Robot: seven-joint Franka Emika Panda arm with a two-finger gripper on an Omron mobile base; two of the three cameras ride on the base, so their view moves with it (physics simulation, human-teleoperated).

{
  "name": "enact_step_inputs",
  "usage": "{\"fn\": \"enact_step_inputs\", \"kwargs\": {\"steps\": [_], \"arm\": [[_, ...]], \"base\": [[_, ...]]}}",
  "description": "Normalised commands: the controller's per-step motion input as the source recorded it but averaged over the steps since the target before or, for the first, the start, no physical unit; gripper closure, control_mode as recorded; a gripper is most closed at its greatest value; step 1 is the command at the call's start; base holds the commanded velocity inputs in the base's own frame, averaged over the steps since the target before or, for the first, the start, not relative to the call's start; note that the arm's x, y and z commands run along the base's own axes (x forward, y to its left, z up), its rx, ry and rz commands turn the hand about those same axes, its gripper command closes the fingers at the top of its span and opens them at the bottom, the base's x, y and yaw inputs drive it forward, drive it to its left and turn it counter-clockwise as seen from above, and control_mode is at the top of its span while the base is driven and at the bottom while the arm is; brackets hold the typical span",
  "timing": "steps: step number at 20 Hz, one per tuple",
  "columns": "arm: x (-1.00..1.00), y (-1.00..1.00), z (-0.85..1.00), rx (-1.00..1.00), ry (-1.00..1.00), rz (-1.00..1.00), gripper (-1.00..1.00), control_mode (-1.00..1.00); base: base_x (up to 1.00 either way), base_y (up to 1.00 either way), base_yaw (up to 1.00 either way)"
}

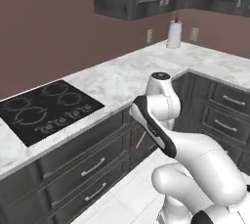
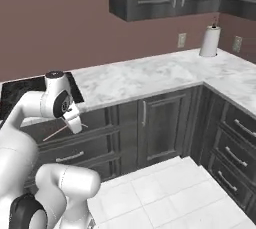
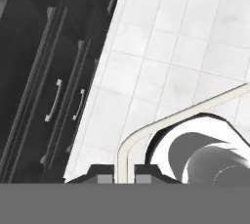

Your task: Take a straw from the drawer in front and place it inside the glass cup on the dining counter.

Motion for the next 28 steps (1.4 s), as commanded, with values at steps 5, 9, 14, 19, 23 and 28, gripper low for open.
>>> {"fn": "enact_step_inputs", "kwargs": {"steps": [5, 9, 14, 19, 23, 28], "arm": [[0.0, 0.0, 0.0, 0.0, 0.0, 0.0, 1.0, 1.0], [0.0, 0.0, 0.0, 0.0, 0.0, 0.0, 1.0, 1.0], [0.0, 0.0, 0.0, 0.0, 0.0, 0.0, 1.0, 1.0], [0.0, 0.0, 0.0, 0.0, 0.0, 0.0, 1.0, 1.0], [0.0, 0.0, 0.0, 0.0, 0.0, 0.0, 1.0, 1.0], [0.0, 0.0, 0.0, 0.0, 0.0, 0.0, 1.0, 1.0]], "base": [[-0.04, 0.0, -0.92], [-0.03, 0.0, -0.9], [-0.02, 0.0, -0.88], [-0.01, 0.0, -0.87], [-0.02, 0.0, -0.86], [-0.01, 0.0, -0.84]]}}
